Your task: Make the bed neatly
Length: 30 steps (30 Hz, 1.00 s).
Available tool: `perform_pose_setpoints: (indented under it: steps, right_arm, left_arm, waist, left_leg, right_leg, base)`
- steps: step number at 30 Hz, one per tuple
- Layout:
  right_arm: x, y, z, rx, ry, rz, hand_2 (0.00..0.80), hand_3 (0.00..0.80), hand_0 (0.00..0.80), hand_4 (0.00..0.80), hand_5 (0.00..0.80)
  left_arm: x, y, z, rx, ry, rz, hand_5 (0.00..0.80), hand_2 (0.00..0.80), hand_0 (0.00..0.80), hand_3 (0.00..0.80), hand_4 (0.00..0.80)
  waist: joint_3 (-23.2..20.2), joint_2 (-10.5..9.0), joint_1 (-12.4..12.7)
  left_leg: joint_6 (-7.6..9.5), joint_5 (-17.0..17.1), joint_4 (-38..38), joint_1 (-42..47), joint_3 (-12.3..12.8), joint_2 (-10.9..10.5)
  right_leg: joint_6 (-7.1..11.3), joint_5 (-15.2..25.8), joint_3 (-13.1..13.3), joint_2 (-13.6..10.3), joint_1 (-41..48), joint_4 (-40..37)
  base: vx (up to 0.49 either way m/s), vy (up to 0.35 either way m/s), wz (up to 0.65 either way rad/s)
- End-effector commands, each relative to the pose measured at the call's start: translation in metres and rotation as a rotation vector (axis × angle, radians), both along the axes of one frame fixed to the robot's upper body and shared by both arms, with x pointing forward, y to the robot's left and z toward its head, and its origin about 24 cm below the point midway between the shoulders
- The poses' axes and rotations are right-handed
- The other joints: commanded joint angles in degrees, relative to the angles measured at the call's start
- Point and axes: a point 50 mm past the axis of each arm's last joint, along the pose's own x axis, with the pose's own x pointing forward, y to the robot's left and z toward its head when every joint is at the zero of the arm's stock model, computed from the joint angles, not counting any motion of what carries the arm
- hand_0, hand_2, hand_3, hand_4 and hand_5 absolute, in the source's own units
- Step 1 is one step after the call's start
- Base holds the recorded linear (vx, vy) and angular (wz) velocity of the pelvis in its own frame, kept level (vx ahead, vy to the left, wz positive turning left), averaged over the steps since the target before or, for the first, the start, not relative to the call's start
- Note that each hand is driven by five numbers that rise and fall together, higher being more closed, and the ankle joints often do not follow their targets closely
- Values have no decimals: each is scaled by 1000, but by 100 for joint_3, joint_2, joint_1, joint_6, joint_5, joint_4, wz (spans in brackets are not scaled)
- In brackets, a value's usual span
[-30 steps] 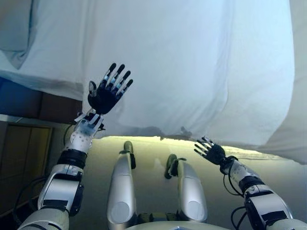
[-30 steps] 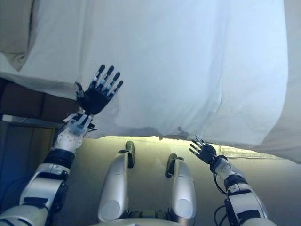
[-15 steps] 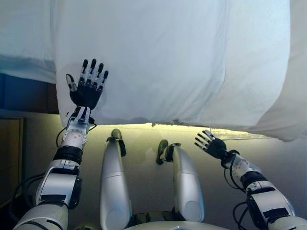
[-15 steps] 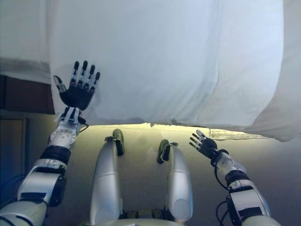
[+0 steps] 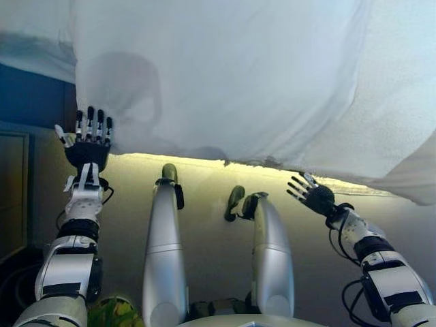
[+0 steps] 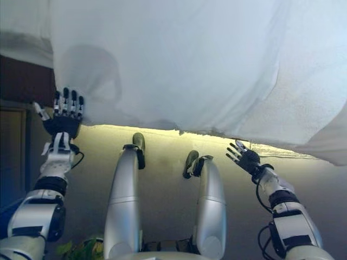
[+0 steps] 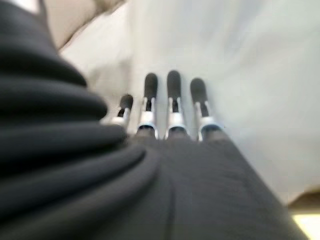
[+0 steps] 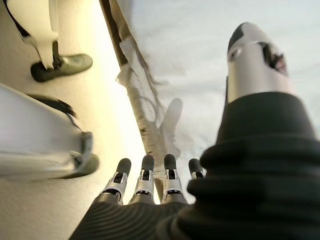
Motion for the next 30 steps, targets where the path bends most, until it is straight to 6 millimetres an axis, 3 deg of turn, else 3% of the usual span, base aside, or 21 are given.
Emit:
perform_pose_setpoints:
  steps: [1,8,14,20,21,26,30]
  right_arm:
    - [-8,-28,13,-4,-70,-80,0,0,0,0,0]
    - [-13,-40,19,9,-109,-99,0,0,0,0,0]
    - [-15,-37,14,28,-101,-94,0,0,0,0,0]
    - [-14,-27,7,52,-85,-90,0,0,0,0,0]
    - [-15,-22,2,62,-70,-90,0,0,0,0,0]
    - [-33,-5,-30,88,48,-87,0,0,0,0,0]
    - [-67,6,-68,133,161,-79,0,0,0,0,0]
  left_arm:
    - [-12,19,-5,7,29,80,0,0,0,0,0]
    - [-27,38,-7,30,85,100,0,0,0,0,0]
    - [-39,41,-25,-10,149,113,0,0,0,0,0]
    - [-57,25,-66,-57,276,69,0,0,0,0,0]
    - [-64,16,-82,-67,319,55,0,0,0,0,0]
    - [-93,-15,-132,-112,499,-18,0,0,0,0,0]
    - [-125,-43,-170,-105,674,-88,0,0,0,0,0]
  waist:
    - [6,198,130]
    - [6,260,164]
    - [6,403,147]
    - [5,576,102]
    - [-43,610,89]
    - [-438,667,86]
    - [-734,671,126]
  left_leg:
    - [129,-791,6,536,109,-73]
    - [111,-769,4,507,105,-86]
    - [85,-737,-183,829,217,-53]
    - [-26,-640,-662,1583,431,-49]
    - [-65,-609,-839,1843,503,-84]
    - [-125,-444,-1589,2719,636,-214]
    - [-132,-260,-2209,3473,652,-268]
  right_leg:
    - [109,900,-48,11,-129,-309]
    - [105,902,-98,-29,-151,-318]
    - [112,843,-80,-59,104,-420]
    - [114,813,-55,-5,757,-841]
    - [120,831,-51,7,985,-1029]
    - [151,939,-127,-64,1815,-1764]
    - [202,1089,-192,-112,2549,-2379]
  base:
    - [-49,-41,9]
    - [-51,-25,5]
    - [-25,-33,3]
    - [6,-50,0]
    - [52,-72,4]
    - [94,-81,4]
    - [118,-113,4]
